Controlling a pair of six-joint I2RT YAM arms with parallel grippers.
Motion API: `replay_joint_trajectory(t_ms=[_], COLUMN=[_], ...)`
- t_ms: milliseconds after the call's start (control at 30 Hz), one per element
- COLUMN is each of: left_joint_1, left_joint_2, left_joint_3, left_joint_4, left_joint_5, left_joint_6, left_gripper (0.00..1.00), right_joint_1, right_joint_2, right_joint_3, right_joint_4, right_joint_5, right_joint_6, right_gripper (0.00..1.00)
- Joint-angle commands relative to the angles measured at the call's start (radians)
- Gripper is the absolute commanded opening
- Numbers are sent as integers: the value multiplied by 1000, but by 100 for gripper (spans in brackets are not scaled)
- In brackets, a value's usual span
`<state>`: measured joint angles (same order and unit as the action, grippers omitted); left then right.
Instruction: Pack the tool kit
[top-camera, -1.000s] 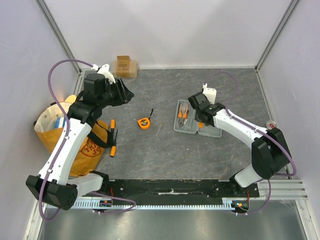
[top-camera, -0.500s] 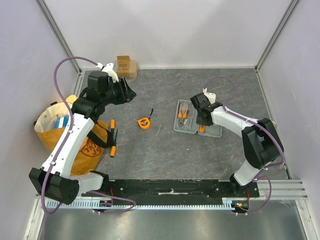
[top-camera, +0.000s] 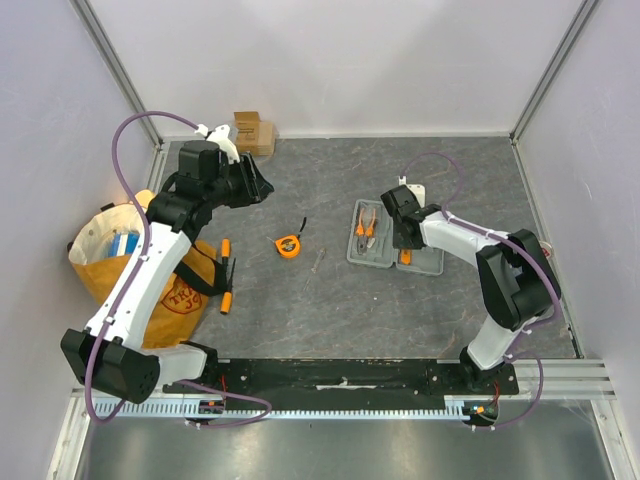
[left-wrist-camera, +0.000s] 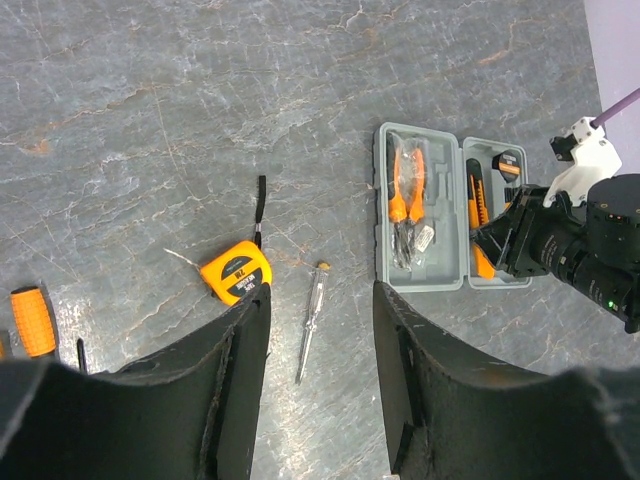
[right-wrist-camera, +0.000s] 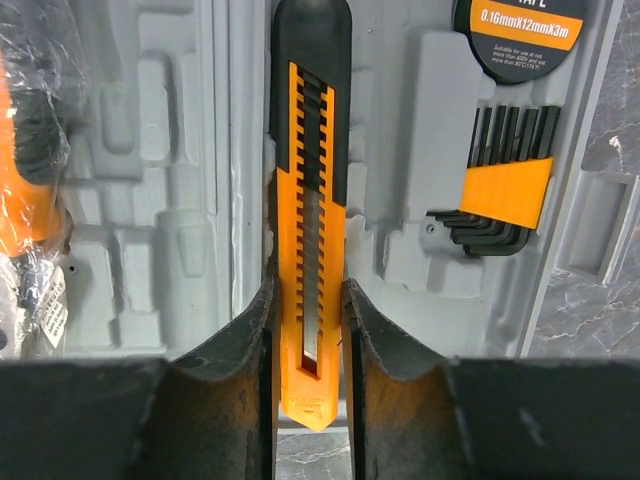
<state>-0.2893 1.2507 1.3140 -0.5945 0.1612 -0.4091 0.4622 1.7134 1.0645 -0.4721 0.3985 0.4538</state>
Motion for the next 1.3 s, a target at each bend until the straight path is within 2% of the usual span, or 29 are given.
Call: replay_joint_trajectory(t_ms=[0,200,333,667,900,1033,1267], left_joint_1=[-1,-2,-1,-1,-1,-1,-1], left_joint_2=[3,3,1,3,10,15,18], left_joint_3=[39,37,36,28,19,16,25], left_joint_4=[36,36,36,36,36,36,35], left_joint_5=[15,15,15,20,40,43,44], left_joint_6=[39,39,39,30,18,13,15], left_gripper=[52,51,51,51,50,50,50], right_joint_1=[-2,-5,-7,-19,-36,-42,-51], right_joint_2=[2,-24,-63,-117,-35,-3,2], right_joint_3=[-8,-14,-15,12,22,29,57], right_joint_4=[27,24,21,18,15,35,46], right_joint_5=[-26,-43,-29,-6,-16,-15,-3], right_joint_6=[19,71,89,91,80,72,63], right_gripper=[34,48,52,40,20,17,18])
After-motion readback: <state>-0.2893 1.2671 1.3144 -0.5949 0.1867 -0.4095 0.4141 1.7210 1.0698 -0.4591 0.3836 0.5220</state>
